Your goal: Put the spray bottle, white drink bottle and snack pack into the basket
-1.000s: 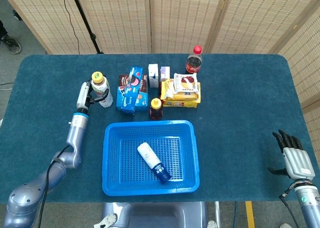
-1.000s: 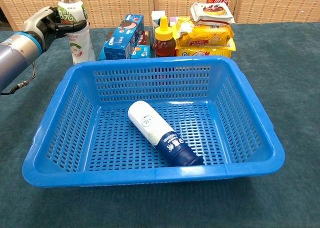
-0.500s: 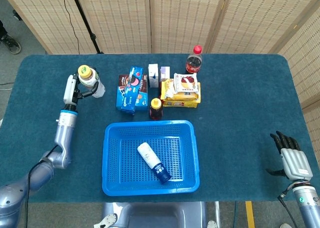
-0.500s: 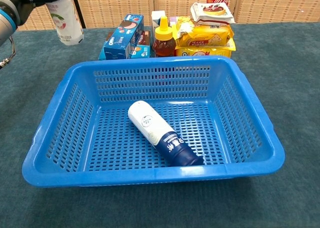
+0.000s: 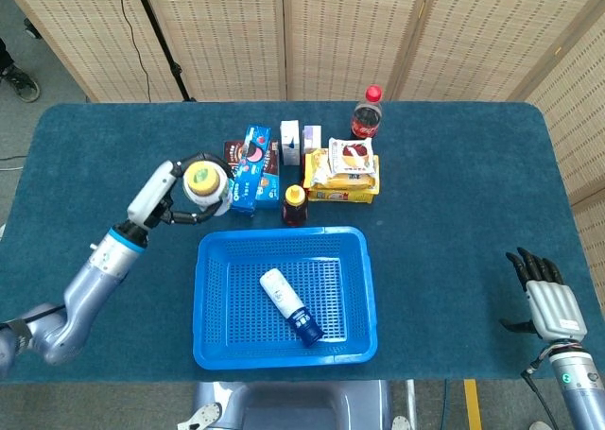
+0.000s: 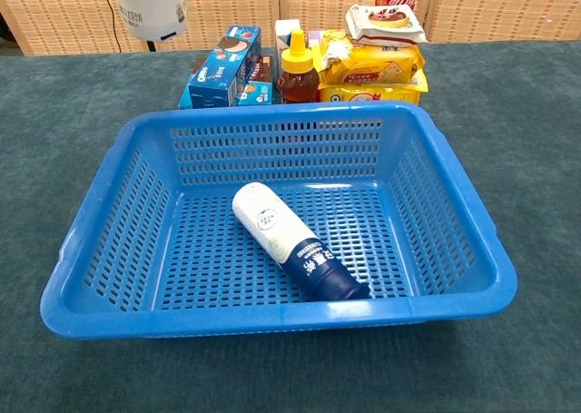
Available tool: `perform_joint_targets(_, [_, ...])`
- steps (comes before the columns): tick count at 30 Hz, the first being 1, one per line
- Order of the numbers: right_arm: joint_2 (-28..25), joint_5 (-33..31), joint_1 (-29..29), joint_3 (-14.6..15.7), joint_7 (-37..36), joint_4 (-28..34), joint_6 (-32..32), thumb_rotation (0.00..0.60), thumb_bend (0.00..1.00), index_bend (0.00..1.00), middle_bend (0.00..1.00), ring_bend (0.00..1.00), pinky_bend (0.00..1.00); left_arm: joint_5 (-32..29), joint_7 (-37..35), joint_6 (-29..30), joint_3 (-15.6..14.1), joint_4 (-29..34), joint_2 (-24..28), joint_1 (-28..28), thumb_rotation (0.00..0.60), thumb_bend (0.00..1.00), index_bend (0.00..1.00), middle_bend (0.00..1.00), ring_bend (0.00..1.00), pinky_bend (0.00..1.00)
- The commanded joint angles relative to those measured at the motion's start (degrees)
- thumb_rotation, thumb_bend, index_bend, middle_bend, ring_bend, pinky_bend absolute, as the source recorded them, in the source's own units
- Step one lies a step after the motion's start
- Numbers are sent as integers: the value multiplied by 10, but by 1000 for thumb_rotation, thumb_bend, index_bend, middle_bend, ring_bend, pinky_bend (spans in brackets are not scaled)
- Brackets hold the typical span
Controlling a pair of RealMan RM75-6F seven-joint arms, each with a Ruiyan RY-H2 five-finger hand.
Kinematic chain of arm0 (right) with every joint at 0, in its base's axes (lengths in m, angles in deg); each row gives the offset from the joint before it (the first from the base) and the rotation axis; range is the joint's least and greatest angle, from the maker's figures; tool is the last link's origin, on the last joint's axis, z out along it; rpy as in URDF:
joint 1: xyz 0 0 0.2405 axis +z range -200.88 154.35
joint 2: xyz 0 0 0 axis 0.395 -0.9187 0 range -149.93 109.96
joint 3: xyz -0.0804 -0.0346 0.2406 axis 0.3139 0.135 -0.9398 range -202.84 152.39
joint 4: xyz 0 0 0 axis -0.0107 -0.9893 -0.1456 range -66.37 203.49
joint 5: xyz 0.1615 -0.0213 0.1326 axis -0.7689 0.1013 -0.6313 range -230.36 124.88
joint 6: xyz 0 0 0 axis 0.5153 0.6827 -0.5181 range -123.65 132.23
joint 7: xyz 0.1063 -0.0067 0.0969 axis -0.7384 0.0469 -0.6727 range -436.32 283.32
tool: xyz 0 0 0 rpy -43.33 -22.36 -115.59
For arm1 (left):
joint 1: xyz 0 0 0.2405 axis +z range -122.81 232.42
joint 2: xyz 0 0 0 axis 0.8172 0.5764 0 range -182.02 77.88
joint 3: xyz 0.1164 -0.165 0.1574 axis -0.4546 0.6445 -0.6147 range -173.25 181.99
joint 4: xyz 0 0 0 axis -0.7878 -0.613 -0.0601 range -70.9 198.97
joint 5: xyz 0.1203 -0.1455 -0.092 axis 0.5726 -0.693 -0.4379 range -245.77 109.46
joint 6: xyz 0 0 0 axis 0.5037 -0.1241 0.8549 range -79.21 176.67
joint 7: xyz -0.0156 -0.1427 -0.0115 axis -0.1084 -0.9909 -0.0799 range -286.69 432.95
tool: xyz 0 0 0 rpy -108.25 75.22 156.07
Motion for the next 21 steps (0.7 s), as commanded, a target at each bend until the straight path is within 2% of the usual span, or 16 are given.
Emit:
perform_joint_targets(1, [-1, 0, 0, 0, -2, 0, 0, 600, 0, 0, 0, 0, 0, 28, 142, -65, -35, 122, 81, -9, 600, 878, 778, 636, 565, 608])
perform_joint_targets(6, [-1, 3, 0, 1, -4, 0, 1, 600, 0, 0, 0, 0, 0, -31, 265, -112, -41, 141, 50, -37, 600, 875, 778, 636, 565, 608])
perform_joint_targets(8, [-1, 3, 0, 1, -5, -1, 0, 600, 0, 0, 0, 0, 0, -64, 323, -125, -45, 136, 22, -50, 600, 873, 778, 636, 564, 608])
perform_joint_targets(10, [-2, 3, 0, 1, -7, -2, 0, 600, 0, 0, 0, 0, 0, -111, 384, -136, -50, 120, -32, -68, 600, 873, 776, 636, 563, 608])
perform_joint_targets(13, [-2, 2, 0, 1, -9, -4, -2, 600, 0, 0, 0, 0, 0, -156, 423, -142, -53, 97, -88, -84, 600, 846, 770, 636, 560, 608])
perform_joint_targets(21, [-2, -2, 2, 0, -12, -8, -8, 600, 0, 0, 0, 0, 0, -236, 509, -143, -61, 44, -176, -116, 600, 829, 747, 634, 549, 608])
